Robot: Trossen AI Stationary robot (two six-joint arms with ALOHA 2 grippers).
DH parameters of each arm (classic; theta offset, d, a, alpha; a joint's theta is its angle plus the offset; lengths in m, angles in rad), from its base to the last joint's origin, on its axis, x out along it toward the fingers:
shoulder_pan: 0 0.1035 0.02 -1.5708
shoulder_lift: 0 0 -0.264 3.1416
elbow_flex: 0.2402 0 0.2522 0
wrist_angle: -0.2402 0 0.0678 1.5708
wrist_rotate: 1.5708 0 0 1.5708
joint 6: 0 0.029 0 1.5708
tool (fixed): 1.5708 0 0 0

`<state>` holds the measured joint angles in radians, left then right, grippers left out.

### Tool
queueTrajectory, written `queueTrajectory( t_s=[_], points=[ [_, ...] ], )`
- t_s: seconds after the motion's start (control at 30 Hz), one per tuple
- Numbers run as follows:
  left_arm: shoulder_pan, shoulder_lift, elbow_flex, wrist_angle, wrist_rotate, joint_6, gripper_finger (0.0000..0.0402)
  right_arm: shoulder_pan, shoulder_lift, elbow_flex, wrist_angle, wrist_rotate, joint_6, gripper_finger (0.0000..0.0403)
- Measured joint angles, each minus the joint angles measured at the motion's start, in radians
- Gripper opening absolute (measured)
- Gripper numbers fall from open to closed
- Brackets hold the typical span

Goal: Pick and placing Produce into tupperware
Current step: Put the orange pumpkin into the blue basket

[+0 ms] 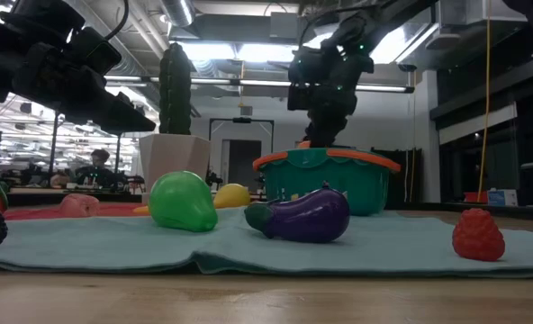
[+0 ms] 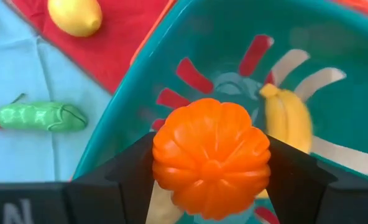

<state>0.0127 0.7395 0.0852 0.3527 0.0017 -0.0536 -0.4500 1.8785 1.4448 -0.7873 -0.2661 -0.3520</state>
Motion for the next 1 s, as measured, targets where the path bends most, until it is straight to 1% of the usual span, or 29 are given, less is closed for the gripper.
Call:
queueTrajectory(
  t_s=[0.43,1.0],
  points=[
    [0.0,0.0,0.0,0.0,0.0,0.0,0.0179,-0.001,0.075,0.0,0.075,-0.046,-0.046,0.0247],
    [0.0,0.0,0.0,0.0,0.0,0.001,0.0179,-0.013,0.093,-0.001,0.094,-0.053,-0.045,0.0247]
  ],
)
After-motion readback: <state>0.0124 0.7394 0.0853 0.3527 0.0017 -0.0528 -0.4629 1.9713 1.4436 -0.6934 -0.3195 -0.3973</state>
